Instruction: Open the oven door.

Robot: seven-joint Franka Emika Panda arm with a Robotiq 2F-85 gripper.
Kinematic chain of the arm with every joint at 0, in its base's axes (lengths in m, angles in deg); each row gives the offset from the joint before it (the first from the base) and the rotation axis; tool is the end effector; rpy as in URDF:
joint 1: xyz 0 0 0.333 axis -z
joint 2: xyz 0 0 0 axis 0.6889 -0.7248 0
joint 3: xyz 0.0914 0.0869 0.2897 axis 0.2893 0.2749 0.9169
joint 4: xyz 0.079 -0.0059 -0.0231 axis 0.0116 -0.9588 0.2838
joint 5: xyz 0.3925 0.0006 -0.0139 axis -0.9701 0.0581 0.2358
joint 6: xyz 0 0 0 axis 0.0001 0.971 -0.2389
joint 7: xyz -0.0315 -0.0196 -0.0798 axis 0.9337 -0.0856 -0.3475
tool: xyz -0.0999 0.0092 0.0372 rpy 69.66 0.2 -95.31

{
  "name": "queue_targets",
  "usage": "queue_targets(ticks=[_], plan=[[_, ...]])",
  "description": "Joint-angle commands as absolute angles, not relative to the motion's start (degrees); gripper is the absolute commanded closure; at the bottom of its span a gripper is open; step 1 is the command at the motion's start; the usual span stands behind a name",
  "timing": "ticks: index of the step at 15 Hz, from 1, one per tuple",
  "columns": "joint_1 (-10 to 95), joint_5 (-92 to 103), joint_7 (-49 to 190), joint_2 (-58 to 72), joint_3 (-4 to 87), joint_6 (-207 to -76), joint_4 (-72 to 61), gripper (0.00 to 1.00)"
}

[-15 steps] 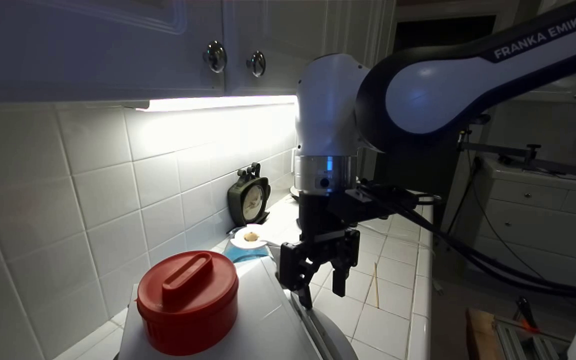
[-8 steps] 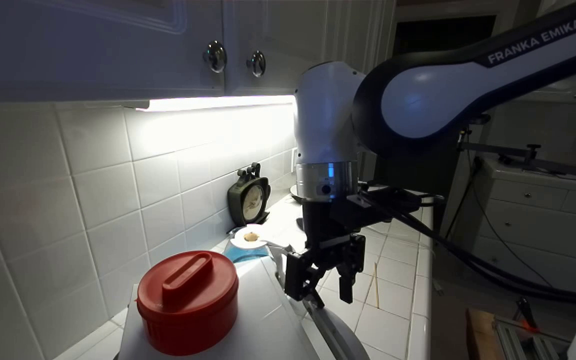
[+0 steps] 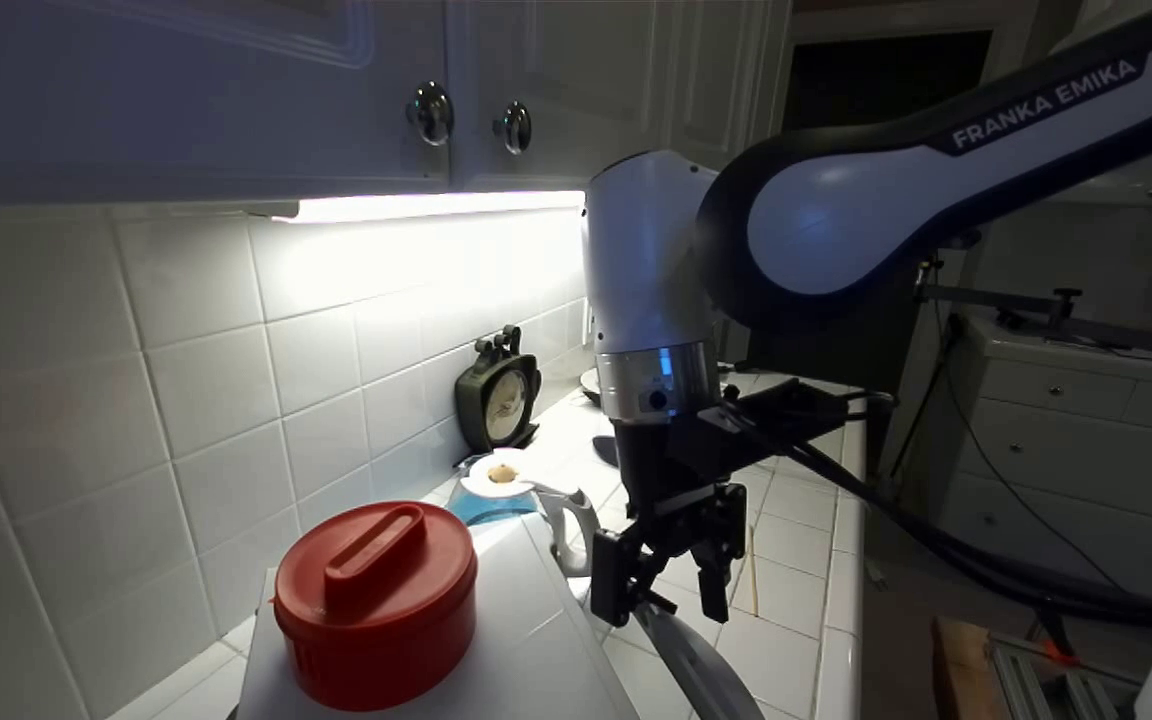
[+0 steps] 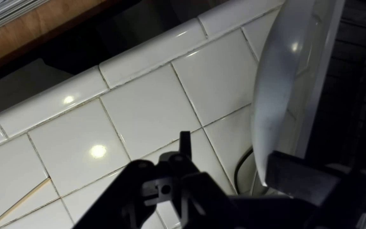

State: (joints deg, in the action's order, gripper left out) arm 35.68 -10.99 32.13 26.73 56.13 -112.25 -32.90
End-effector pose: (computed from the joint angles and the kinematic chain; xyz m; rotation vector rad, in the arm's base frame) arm 0.4771 0.1821 0.4317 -2.9324 0.7670 0.4311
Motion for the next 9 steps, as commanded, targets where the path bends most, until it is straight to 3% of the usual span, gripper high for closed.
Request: queue_targets(ticks=[1, 9], plan=[[35.35, -10.43, 31.16, 26.86, 55.82, -110.13, -34.21, 0.40], [35.50, -8.29, 30.36, 26.56, 55.45, -106.82, -35.00, 0.46]])
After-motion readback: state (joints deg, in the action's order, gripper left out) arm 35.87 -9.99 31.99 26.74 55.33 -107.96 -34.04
